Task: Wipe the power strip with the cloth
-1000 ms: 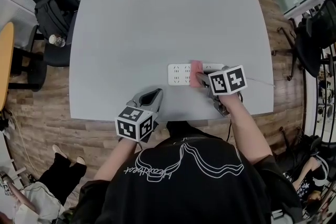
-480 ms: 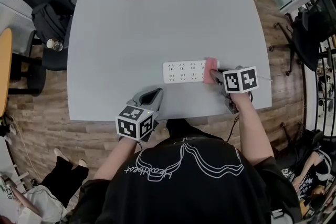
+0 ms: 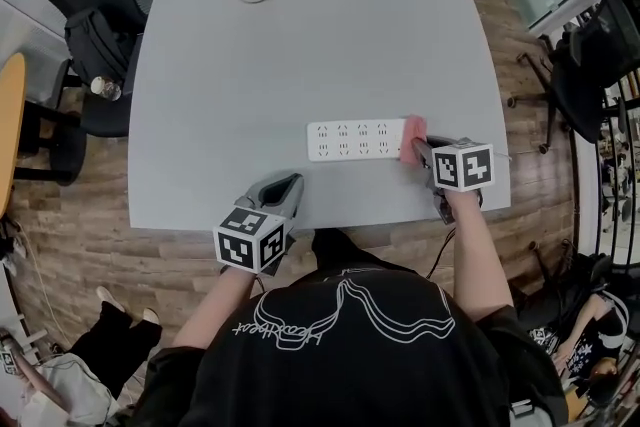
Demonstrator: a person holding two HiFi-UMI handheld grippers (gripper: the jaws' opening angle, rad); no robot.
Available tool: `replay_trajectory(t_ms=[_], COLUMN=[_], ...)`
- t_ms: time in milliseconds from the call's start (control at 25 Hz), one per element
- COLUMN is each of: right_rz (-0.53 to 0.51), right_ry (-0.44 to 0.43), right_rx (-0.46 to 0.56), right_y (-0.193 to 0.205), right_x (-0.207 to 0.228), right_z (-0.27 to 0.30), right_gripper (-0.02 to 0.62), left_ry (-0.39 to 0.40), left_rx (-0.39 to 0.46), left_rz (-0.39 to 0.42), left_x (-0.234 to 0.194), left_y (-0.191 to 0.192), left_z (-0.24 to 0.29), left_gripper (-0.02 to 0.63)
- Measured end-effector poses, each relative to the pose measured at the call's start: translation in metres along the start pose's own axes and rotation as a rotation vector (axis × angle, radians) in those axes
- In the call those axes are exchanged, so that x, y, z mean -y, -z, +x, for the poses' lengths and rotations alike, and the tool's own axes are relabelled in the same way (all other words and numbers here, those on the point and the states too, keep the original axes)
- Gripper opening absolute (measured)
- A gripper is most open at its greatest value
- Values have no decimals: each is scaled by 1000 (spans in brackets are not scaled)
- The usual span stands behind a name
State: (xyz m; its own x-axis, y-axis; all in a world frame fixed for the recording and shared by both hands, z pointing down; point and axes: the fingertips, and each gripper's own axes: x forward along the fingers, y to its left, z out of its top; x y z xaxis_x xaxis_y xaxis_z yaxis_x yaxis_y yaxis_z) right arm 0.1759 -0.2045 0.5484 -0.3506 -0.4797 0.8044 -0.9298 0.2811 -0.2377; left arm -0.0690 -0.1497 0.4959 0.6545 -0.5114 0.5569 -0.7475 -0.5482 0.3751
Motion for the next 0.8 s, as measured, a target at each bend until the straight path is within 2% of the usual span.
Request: replay_trajectory(t_ms=[240,440,600,800], right_rz=[-33,-104,-170,-221], right_ry=[-139,-231,-289,-387], right_rx=[253,472,578,638], right_y=[-23,-40,-33,-11], right_x=[-38,-82,-118,-165], right_z=[-41,-92,-131,-166], right_gripper=[34,34,34,34], left_ry=[-4,7,35,77], left_rx=[44,130,196,257], left_rz=[-11,19,44,88], left_x=[13,38,67,103], left_y=[-4,-25,-35,-37], left_z=[-16,-42,-68,-103], left_gripper=[14,14,14,14])
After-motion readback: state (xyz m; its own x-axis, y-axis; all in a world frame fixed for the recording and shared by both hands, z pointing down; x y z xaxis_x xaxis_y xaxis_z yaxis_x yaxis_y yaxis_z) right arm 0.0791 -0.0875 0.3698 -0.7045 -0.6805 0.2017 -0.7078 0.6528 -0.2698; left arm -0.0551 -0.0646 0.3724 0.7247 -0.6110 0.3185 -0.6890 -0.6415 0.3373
